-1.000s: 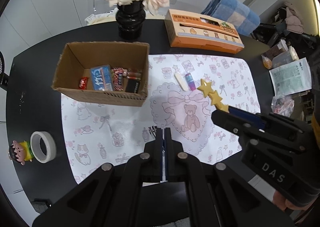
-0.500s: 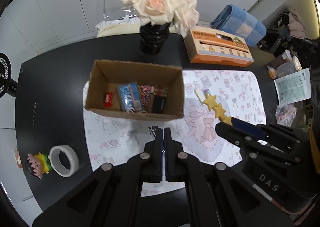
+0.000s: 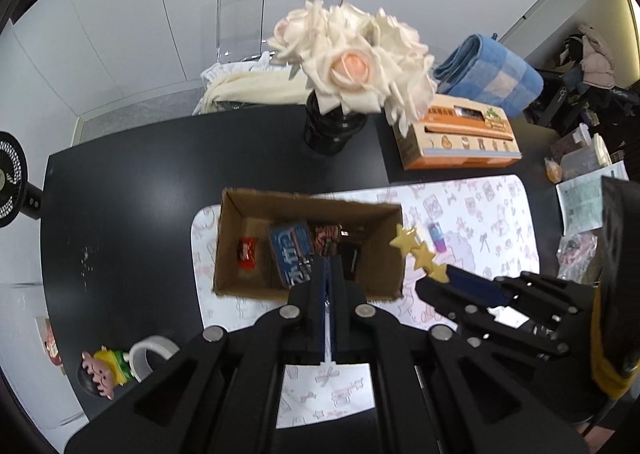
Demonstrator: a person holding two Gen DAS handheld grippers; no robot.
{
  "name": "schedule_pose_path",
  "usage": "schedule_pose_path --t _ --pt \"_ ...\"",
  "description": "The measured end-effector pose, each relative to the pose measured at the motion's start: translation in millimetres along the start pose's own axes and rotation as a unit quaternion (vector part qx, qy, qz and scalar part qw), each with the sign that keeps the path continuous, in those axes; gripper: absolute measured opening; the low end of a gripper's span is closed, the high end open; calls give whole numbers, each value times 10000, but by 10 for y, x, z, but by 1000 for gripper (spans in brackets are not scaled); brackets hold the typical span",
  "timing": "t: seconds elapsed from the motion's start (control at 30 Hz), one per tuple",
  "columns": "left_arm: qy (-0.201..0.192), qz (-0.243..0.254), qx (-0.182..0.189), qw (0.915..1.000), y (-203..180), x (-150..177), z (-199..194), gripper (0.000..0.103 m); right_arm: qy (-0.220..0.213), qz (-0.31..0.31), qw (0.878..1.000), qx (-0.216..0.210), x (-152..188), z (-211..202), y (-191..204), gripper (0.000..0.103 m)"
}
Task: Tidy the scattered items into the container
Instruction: 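Open both grippers over the box releasing the clipper and the star strip, then withdraw both tools over the mat toward the nail file and pink-blue tube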
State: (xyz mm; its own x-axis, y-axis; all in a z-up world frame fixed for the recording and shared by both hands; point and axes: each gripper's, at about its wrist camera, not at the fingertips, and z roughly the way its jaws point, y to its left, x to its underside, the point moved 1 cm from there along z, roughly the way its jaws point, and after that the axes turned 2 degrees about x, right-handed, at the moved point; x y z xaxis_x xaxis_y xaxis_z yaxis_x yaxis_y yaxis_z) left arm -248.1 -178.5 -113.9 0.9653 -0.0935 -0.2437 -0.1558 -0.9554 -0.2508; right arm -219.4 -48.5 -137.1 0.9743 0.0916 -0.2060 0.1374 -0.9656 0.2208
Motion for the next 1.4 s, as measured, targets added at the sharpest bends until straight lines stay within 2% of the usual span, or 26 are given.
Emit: schedule_pose_path --t 0.3,0.83,0.93,0.97,1.0,1.03,1.07,1.1,1.13,1.17,1.23,1.3,1.4 --pt "56 -63 -39 10000 168 -179 201 1 199 -83 9997 -60 -167 304 79 21" --pt "32 -156 -76 9998 389 -277 364 1 331 -106 9994 -42 -294 488 104 22" --pt "19 -184 -139 9997 420 -297 370 2 353 -70 9994 3 -299 498 105 25" --pt "40 -209 -162 9996 433 -302 377 2 360 -47 9993 36 -297 493 101 39" --pt "69 -218 -183 9996 442 -306 385 3 364 -23 9993 70 -295 488 97 48" --pt "106 -212 -202 9995 447 -309 394 9 334 10 9994 121 -293 472 90 63" --pt "126 -202 -219 9995 450 -309 397 25 293 32 9994 162 -291 453 83 70" --pt "112 -203 -236 9995 453 -304 388 36 256 26 9995 174 -288 428 81 71" --pt "81 -218 -253 9994 459 -296 372 61 251 11 9995 185 -287 417 84 75" --pt "37 -237 -268 9994 464 -288 352 79 242 -10 9994 228 -281 398 86 82" --pt "-6 -255 -299 9992 460 -261 315 86 210 -65 9993 310 -267 358 93 88" --pt "-22 -260 -332 9991 451 -231 285 87 176 -114 9991 377 -240 310 90 90" --pt "-45 -269 -380 9989 438 -186 239 96 93 -116 9989 451 -189 229 62 92"
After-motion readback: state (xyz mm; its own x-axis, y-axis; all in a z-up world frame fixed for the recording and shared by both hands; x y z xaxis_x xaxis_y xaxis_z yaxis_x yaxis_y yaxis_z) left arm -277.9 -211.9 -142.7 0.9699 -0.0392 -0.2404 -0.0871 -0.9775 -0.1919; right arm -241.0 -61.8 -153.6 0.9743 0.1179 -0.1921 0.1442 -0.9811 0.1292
